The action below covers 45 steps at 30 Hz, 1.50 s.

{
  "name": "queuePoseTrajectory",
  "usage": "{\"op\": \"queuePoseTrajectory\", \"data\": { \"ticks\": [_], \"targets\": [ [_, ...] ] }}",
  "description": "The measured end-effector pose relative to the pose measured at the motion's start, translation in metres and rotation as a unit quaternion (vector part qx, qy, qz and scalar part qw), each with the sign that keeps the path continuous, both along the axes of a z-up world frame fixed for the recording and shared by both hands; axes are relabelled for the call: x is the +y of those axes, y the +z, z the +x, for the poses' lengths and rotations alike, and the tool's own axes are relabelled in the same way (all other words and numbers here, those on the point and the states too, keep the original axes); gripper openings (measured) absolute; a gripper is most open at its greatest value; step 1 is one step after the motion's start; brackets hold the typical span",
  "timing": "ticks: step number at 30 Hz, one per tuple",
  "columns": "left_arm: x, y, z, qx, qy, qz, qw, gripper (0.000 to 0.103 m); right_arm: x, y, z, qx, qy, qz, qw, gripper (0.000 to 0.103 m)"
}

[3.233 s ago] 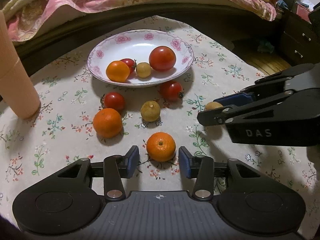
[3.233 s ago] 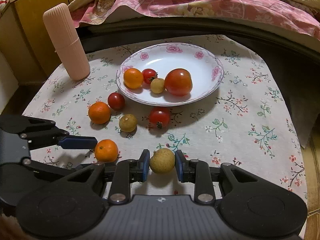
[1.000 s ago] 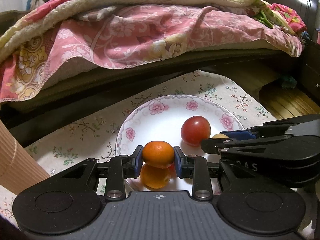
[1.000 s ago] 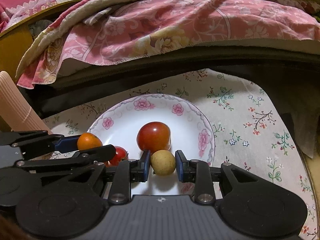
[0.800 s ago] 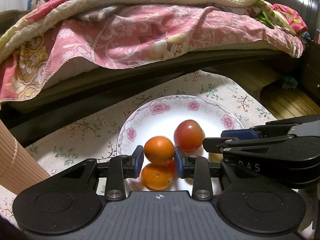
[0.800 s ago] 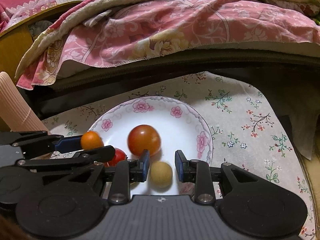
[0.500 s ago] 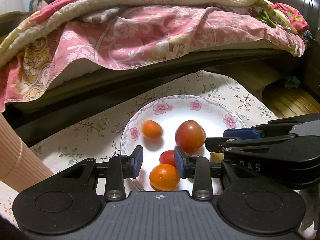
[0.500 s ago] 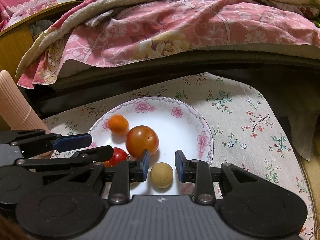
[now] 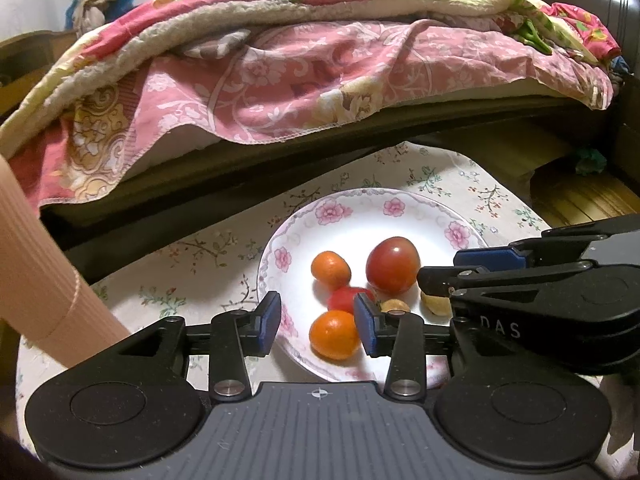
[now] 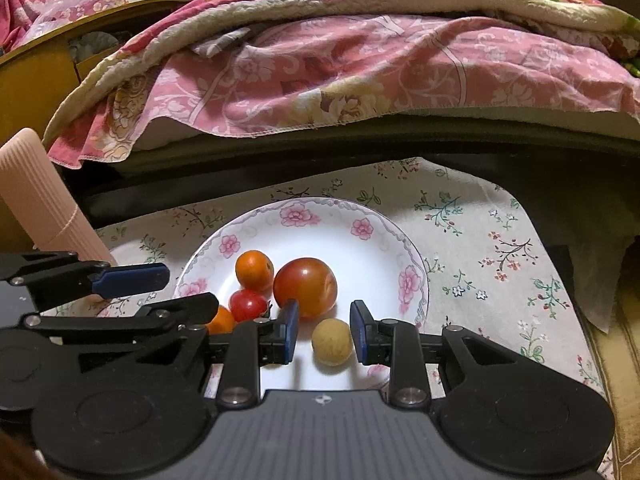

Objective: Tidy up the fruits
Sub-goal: 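Withdraw both open tools from the bowl toward the remaining fruits, then grasp another tan round fruit with the right tool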

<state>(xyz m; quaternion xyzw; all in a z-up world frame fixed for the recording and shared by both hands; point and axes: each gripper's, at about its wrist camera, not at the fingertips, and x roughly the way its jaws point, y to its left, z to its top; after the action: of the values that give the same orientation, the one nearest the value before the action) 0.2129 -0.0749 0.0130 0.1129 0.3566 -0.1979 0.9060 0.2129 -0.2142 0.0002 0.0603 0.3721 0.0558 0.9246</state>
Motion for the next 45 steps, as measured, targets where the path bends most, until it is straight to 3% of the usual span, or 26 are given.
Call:
{"op": "queuePoseTrajectory", "data": {
  "ticks": [15,19,24,29,39,45],
  "targets": [
    [0.035,0.017,-0.059,0.033,0.03,0.019,0.9988,0.059,0.037,0.018,-0.056,0.02,0.029,-0.026,0.999,0.032],
    [0.045,0.019,-0.074,0.034,0.045,0.019,0.9982,0.071,0.041,0.02,-0.072,0.028,0.028,-0.012,0.999,0.032],
    [0.053,0.018,-0.091,0.046,0.049,0.012,0.9977,0.073,0.043,0.02,-0.092,0.039,0.026,-0.002,0.999,0.032],
    [0.058,0.011,-0.101,0.049,0.041,0.019,0.9978,0.085,0.041,0.014,-0.107,0.049,0.033,-0.005,0.998,0.033],
    [0.062,-0.008,-0.096,0.067,0.028,0.031,0.9969,0.085,0.029,-0.009,-0.095,0.06,0.036,-0.016,0.997,0.033],
    [0.062,-0.012,-0.091,0.07,0.025,0.031,0.9967,0.085,0.033,-0.014,-0.08,0.055,0.052,0.007,0.997,0.033]
  ]
}}
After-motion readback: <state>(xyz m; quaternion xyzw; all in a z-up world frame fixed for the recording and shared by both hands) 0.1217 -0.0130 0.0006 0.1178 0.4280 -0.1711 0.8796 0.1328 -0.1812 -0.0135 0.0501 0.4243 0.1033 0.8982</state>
